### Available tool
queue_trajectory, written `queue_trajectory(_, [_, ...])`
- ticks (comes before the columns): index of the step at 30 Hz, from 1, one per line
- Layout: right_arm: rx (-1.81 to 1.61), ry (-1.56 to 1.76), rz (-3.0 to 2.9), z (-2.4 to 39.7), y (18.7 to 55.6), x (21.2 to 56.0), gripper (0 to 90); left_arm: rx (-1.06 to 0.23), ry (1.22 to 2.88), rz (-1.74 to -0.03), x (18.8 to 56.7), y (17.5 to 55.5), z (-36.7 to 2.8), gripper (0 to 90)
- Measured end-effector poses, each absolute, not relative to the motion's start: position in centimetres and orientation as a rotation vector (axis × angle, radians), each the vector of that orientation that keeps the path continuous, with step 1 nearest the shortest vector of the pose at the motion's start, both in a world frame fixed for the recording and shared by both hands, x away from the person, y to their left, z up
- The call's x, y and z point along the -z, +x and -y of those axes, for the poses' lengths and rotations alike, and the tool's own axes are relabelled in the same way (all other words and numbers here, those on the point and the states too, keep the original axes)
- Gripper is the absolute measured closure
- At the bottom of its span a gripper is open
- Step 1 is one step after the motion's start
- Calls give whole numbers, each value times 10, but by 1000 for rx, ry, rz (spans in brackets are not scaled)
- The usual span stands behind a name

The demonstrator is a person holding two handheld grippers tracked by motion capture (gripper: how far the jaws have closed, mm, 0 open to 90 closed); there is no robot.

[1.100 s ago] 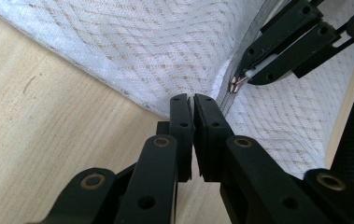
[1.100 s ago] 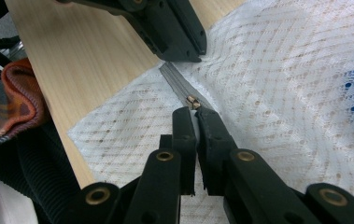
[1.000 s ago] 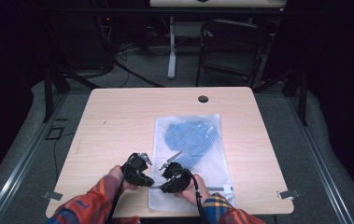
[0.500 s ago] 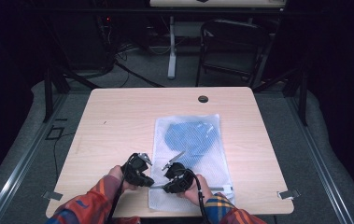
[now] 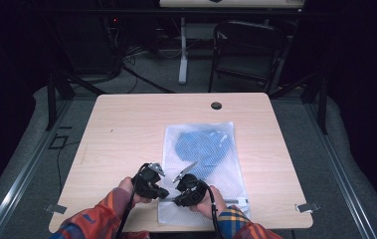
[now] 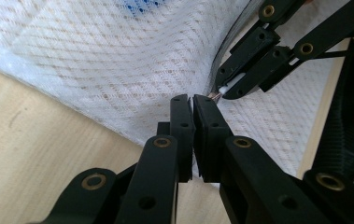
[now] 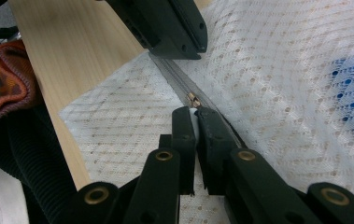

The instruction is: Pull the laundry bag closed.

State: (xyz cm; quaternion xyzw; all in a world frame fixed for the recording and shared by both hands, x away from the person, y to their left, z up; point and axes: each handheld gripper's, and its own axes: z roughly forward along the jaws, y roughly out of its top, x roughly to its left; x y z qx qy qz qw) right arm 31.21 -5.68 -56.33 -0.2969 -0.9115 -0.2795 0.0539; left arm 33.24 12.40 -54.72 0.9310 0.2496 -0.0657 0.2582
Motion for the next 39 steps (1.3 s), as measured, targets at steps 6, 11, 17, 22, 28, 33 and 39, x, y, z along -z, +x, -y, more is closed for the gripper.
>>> queue_trajectory(6, [833, -902, 2766, 58, 313, 563, 862, 225, 2554, -666, 553, 334, -121, 868])
queue_trajectory(11, [817, -930, 2765, 57, 313, 562, 859, 245, 2582, -655, 558, 334, -118, 860])
queue_trajectory(17, [863, -942, 2684, 63, 317, 566, 859, 243, 2594, -641, 557, 335, -118, 861])
queue_trajectory(22, [873, -960, 2673, 64, 318, 567, 856, 239, 2594, -641, 557, 335, -118, 863])
queue_trajectory(28, [879, -978, 2597, 67, 325, 570, 856, 237, 2590, -644, 558, 335, -118, 863])
queue_trajectory(33, [899, -1013, 2535, 69, 328, 572, 864, 238, 2591, -647, 557, 335, -118, 864])
queue_trajectory(39, [872, -1003, 2586, 66, 326, 569, 868, 241, 2590, -645, 558, 335, -119, 866])
